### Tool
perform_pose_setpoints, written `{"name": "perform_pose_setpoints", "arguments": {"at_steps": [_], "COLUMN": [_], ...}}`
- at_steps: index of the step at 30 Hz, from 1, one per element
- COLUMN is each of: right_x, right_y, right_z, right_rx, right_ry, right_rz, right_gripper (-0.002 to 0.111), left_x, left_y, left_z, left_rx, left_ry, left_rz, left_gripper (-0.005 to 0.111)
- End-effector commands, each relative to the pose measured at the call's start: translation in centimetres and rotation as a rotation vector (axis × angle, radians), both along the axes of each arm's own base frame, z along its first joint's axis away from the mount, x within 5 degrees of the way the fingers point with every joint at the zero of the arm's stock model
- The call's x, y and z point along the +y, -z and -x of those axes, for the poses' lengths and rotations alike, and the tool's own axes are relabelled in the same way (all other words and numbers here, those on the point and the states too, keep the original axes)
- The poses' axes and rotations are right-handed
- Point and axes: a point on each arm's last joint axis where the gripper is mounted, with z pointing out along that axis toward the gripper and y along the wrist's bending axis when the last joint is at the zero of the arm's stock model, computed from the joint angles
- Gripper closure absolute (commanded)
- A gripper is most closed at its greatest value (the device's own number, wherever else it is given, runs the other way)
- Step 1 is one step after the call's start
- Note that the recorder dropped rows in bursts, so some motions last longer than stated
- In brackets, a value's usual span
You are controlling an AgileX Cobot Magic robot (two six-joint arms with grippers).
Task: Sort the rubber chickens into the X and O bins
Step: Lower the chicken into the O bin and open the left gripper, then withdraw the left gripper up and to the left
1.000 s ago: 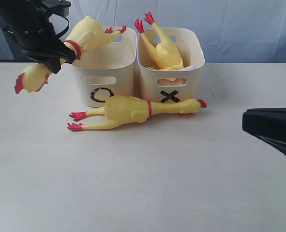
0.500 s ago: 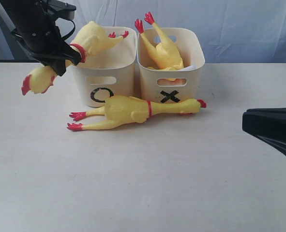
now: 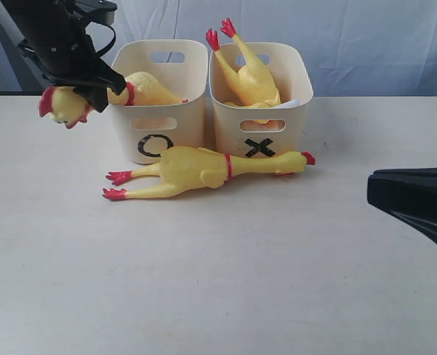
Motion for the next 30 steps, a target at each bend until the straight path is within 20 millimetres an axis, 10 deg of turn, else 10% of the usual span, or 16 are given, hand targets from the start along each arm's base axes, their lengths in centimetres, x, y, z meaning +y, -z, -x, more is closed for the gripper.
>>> {"name": "perform_pose_setpoints", "arguments": {"at_steps": [1,30], "right_x": [0.0,0.0], "right_y": [0.1,0.2], "right_z": [0.1,0.1], "right_rx": [-0.004,-0.002], "right_ry": [0.0,-0.003], "right_rz": [0.004,0.005], "right_gripper": [0.108,0.108], "left_x": [0.0,0.6], "left_y": [-0.4,-8.9], "left_z": [0.1,3.5], "left_rx": [-0.006,-0.149], "left_ry": [-0.003,-0.005], "left_rz": [0.005,0.081], "left_gripper": [0.06,0.064]}}
